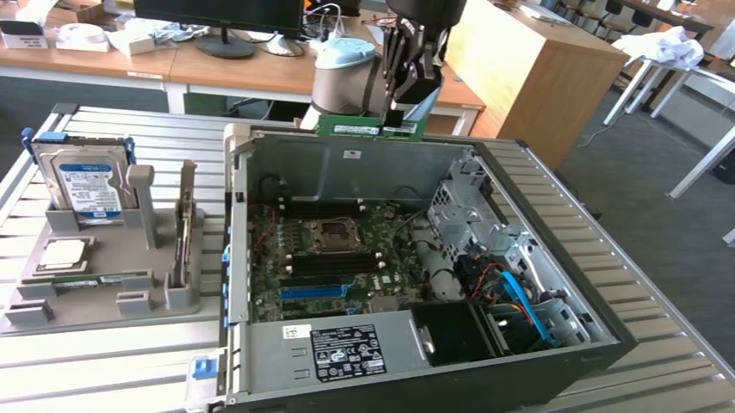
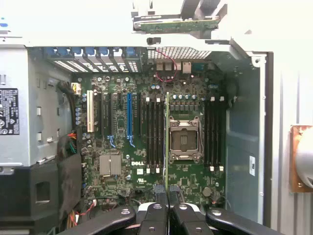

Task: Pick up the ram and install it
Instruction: 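Insert the ram into the slot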

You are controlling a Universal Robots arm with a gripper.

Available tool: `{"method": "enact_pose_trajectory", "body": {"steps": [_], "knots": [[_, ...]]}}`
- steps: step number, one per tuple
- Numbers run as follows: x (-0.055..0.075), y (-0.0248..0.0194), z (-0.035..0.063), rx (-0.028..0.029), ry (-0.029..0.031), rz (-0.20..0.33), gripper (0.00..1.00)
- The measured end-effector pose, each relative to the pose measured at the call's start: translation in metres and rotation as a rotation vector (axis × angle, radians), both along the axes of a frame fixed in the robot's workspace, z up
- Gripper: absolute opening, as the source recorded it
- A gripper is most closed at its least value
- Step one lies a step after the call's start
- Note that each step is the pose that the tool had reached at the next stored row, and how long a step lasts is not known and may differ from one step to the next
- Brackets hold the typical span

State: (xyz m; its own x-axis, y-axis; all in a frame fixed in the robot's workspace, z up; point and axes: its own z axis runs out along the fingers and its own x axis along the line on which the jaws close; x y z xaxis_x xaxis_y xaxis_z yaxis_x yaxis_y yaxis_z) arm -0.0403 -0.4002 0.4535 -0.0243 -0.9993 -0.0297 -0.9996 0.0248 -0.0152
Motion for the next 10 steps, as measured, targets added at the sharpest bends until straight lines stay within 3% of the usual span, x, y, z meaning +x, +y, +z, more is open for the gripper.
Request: {"method": "enact_pose_trajectory", "body": {"steps": [10], "knots": [[0.0000,0.0000,-0.0002,-0.0001,0.0001,0.000,0.12]]}}
